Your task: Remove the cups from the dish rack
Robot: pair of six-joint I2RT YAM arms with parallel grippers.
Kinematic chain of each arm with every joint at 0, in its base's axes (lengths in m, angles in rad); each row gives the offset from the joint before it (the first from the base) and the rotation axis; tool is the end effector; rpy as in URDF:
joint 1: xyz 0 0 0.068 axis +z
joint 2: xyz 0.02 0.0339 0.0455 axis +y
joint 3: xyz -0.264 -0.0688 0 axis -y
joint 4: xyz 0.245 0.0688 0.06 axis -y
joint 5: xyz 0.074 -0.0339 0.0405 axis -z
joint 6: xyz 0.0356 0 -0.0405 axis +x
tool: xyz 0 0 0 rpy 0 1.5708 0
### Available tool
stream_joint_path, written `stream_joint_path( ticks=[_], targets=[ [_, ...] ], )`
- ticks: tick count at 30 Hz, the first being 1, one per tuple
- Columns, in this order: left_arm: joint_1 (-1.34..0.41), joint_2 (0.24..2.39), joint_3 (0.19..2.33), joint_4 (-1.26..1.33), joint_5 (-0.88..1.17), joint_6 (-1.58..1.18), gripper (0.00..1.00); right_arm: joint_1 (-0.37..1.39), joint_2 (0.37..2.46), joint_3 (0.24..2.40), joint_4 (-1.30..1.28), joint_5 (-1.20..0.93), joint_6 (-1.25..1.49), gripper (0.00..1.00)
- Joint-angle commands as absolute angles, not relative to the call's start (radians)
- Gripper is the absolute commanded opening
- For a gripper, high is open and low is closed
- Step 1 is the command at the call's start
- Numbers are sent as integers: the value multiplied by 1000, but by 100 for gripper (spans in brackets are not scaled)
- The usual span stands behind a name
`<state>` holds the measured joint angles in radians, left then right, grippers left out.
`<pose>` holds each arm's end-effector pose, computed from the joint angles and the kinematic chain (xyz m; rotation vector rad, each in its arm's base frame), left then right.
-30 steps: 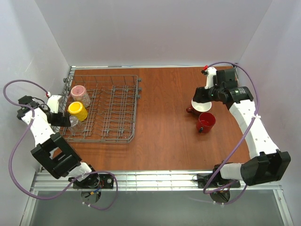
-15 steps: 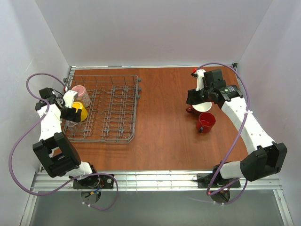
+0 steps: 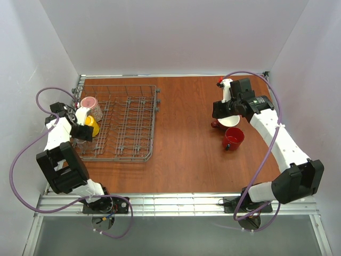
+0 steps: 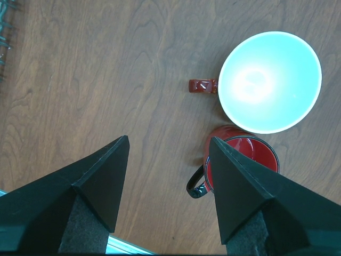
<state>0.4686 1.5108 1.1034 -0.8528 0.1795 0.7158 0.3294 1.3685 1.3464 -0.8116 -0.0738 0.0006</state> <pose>0.2582 0.1236 0.2312 0.3822 2.7586 0.0354 0.2706 0.0953 0.3456 -0.4293 2.3771 0.2412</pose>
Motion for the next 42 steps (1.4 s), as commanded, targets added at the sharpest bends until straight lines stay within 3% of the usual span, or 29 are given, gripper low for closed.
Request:
stream_joint_path(
  ticks=[1,5,12,15,16,19,31,38,42],
  targets=[
    [466,1500,1108,-805,187,709,82,334,1382,1379,-807,-63,3,57],
    [466,1516,1112,-828,186,704,69,336,1381,1365,-805,-52,3,57],
    [466,1494,1121,-873,187,707,60,336,1376,1359,-805,-40,-26,57],
    [466,1494,1135,-899,189,710,41,334,1376,1359,-804,-46,-28,57],
    [466,1494,1143,-910,190,713,25,334,1377,1359,-805,-48,-26,57],
    [466,1494,1170,-937,192,715,0,336,1374,1356,-804,-54,-26,57],
    [466,1416,1334,-1100,281,730,0,336,1342,1365,-784,-178,-34,57],
    [466,1353,1512,-1177,483,677,0,337,1316,1400,-744,-307,-8,57],
    [466,1356,1624,-1218,683,643,0,339,1275,1393,-616,-487,93,56]
  ],
)
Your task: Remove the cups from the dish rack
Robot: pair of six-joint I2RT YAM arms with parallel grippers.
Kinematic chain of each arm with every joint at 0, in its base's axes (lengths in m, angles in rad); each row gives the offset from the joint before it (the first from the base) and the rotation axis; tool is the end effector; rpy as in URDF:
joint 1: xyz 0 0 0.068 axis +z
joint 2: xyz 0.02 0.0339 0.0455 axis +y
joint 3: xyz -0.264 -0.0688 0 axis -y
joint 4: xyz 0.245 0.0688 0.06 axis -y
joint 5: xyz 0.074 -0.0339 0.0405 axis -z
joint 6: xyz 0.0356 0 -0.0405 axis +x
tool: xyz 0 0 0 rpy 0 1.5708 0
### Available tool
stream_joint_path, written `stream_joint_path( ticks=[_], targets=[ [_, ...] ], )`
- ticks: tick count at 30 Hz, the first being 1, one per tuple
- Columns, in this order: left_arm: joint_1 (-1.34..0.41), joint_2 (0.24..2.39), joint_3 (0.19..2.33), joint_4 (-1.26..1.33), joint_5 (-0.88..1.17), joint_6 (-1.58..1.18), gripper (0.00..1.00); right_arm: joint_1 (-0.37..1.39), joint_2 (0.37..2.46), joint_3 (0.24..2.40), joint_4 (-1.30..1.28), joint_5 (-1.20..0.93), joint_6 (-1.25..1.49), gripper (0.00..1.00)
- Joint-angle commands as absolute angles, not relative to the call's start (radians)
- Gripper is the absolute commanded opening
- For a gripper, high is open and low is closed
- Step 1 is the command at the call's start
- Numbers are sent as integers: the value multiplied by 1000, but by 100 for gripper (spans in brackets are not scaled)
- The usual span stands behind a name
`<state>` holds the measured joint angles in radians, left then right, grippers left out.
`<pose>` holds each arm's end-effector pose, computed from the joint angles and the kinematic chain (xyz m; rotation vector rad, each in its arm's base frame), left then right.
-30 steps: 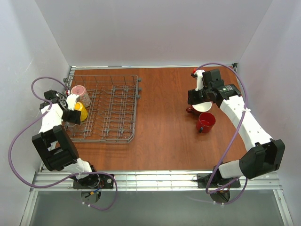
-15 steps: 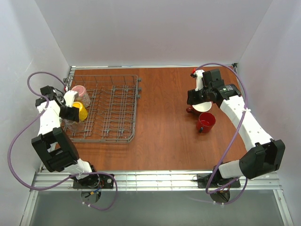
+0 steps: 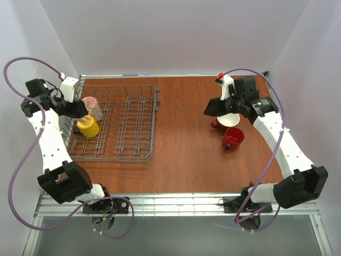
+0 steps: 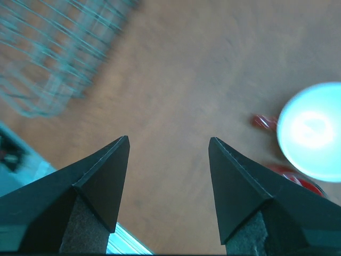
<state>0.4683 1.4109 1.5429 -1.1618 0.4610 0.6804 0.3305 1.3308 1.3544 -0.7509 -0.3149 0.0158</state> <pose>0.2458 0.1066 0.3751 0.4169 2.4136 -0.1133 0.2625 0.1017 0.3640 -0.5240 2.2537 0.5393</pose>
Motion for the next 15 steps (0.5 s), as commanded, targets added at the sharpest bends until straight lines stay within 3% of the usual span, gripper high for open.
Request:
stream_joint_path(
  ticks=[1,3,7,15],
  targets=[
    [466,1356,1656,-1226,734,644,0,341,1263,1372,-567,-529,135,56],
    [465,1341,1660,-1207,930,618,0,366,1235,1321,-344,-633,284,56],
    [456,1299,1585,-1034,1171,412,0,483,1256,1236,-11,-644,458,57],
    [434,1220,1444,-718,1348,123,0,681,1526,1367,346,-660,679,63]
  ],
)
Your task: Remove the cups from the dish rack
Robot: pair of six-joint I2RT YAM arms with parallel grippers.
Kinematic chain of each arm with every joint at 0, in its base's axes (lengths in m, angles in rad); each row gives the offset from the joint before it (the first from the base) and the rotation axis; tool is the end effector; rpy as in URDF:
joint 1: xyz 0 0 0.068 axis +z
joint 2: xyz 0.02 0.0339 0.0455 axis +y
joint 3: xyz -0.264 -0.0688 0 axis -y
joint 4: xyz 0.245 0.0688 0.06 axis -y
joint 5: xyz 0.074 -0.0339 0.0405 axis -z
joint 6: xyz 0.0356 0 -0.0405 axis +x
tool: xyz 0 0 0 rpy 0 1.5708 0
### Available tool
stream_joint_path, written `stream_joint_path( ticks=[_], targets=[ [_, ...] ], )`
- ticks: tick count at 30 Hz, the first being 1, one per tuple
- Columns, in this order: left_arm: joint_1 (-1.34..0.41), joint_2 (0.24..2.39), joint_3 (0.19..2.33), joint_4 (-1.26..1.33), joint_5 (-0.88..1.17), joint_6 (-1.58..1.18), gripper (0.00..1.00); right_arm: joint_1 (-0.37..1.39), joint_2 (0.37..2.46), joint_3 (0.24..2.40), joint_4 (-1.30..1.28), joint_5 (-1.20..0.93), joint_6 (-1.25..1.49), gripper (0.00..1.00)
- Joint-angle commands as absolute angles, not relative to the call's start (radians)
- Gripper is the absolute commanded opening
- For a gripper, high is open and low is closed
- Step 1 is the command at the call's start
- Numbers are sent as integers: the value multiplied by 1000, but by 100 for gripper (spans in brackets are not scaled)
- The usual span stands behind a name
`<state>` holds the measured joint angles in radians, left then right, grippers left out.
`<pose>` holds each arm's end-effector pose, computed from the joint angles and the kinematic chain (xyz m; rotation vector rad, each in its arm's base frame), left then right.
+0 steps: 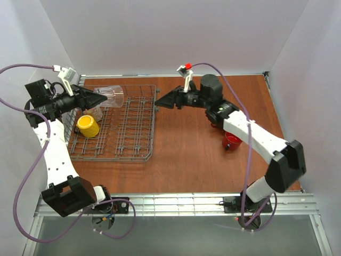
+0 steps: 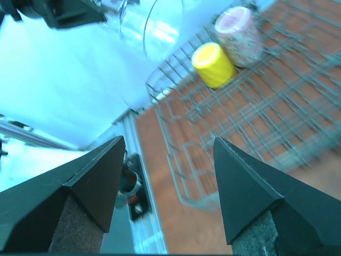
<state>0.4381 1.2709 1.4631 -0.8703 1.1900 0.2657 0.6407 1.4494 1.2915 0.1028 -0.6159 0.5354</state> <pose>0.2304 0.0714 0.4167 0.4256 1.8423 -0.8462 0.2621 0.2211 0.3906 -0.6120 1.7027 1.3681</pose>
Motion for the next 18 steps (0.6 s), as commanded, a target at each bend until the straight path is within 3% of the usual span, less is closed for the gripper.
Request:
stream_joint_path(
  ticks=[1,7,18],
  targets=[
    [433,1210,1436,-698,1368,68,0,707,1552,1382,421,-666,724,63],
    [417,1155,1361,-558,1394,-49,0,756,1735,1453,716,-687,925,59],
    [405,1149,1348,-546,1393,-60,0,830,1879,1578,828,-695,1046,56]
  ],
)
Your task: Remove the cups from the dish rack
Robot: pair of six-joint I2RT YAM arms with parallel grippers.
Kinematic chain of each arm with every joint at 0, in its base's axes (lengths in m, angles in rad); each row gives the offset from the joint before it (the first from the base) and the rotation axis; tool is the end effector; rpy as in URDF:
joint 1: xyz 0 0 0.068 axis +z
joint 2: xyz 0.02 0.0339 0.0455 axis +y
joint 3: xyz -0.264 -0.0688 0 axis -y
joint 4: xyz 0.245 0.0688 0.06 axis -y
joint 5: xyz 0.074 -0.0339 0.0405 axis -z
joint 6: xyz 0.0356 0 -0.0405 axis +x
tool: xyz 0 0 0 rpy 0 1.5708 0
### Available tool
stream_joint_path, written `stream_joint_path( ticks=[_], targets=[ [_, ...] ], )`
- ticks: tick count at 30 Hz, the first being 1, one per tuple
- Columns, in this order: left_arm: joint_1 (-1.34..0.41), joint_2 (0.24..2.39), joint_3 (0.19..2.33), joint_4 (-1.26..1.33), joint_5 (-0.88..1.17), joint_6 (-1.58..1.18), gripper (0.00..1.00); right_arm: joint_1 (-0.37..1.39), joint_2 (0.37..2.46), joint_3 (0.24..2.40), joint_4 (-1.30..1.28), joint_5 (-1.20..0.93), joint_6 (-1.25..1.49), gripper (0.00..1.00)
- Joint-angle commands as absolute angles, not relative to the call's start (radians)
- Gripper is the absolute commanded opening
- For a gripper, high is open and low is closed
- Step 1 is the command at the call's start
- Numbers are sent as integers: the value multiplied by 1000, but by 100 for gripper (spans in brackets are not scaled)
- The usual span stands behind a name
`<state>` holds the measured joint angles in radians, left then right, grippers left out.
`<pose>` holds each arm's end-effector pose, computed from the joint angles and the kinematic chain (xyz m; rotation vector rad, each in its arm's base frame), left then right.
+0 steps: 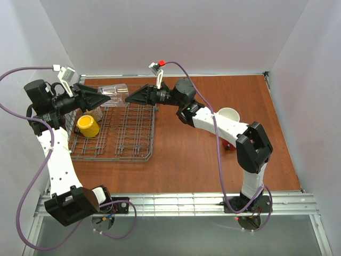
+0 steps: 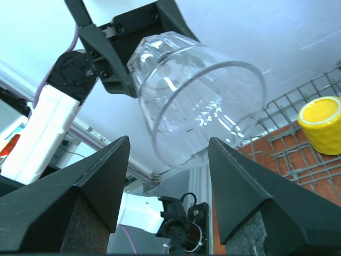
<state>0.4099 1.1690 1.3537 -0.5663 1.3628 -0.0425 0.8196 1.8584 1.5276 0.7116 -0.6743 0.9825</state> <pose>0.2176 0.0566 0.4302 0.4778 1.6907 -1.0380 0.2845 0.3372 0.3817 -0.5987 1.4304 1.8945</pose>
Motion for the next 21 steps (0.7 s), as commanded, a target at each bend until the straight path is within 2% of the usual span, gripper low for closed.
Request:
stream_joint_path(
  ticks=[1,4,7,8,11,15,18,19,21],
  targets=[
    [405,1147,1347,-546,1391,-60,0,833,1888,1578,848,-702,1057,56],
    [405,1149,1344,-546,1399,-58,0,836,1899,1571,903,-698,1091,55],
    [400,1152,1344,-546,1408,-60,0,841,1917,1594,905,-689,1101,45],
    [399,1152,1344,-548,1407,-60,0,844,1925,1601,905,-690,1104,40],
    [397,1152,1335,-545,1405,-61,0,847,1947,1617,933,-696,1137,12],
    [396,1152,1327,-545,1401,-55,0,847,1953,1595,1008,-692,1181,2],
    [396,1158,1315,-543,1393,-54,0,845,1947,1583,1009,-693,1174,1],
    [396,1158,1312,-543,1390,-55,10,844,1942,1574,1008,-690,1170,1],
    [396,1158,1307,-543,1356,-54,39,836,1916,1534,1005,-680,1152,1]
  ],
)
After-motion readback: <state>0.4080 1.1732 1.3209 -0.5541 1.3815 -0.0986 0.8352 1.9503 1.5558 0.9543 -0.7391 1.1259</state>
